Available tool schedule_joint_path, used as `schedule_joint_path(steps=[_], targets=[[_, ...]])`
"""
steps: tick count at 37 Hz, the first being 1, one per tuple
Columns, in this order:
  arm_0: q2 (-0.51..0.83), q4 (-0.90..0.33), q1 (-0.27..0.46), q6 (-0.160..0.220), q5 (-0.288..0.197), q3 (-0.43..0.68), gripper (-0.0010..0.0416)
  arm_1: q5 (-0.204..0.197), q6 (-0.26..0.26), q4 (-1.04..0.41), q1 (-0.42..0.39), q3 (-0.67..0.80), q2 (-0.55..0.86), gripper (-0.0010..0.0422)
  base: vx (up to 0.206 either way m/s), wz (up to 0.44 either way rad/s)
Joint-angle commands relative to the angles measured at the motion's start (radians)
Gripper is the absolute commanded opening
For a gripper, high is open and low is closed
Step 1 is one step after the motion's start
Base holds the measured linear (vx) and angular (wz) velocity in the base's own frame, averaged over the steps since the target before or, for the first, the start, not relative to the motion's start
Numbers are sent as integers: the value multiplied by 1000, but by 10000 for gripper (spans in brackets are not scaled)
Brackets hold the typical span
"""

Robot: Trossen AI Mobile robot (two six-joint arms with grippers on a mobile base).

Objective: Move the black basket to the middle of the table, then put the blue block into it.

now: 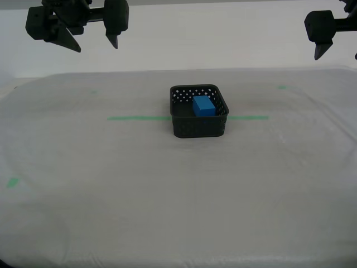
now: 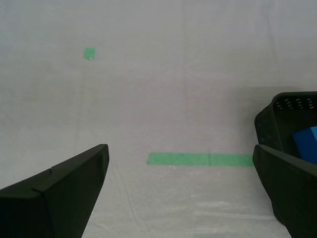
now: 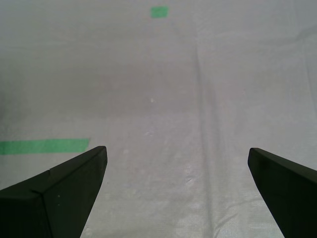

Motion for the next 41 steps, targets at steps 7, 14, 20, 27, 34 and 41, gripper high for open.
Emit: schedule_joint_path(steps=[7,14,20,27,34,41], targets=[[0,2,-1,2,2,1,398,3,3,1,0,0,0,400,0,0],[0,2,-1,2,2,1,399,3,3,1,0,0,0,400,0,0],[0,2,0,2,2,1,398,3,3,1,0,0,-1,400,0,0],[0,2,0,2,2,1,399,3,3,0,0,0,-1,400,0,0],[0,2,0,2,2,1,399,3,3,1,0,0,-1,400,0,0],[0,2,0,2,2,1,398,3,3,1,0,0,0,400,0,0]])
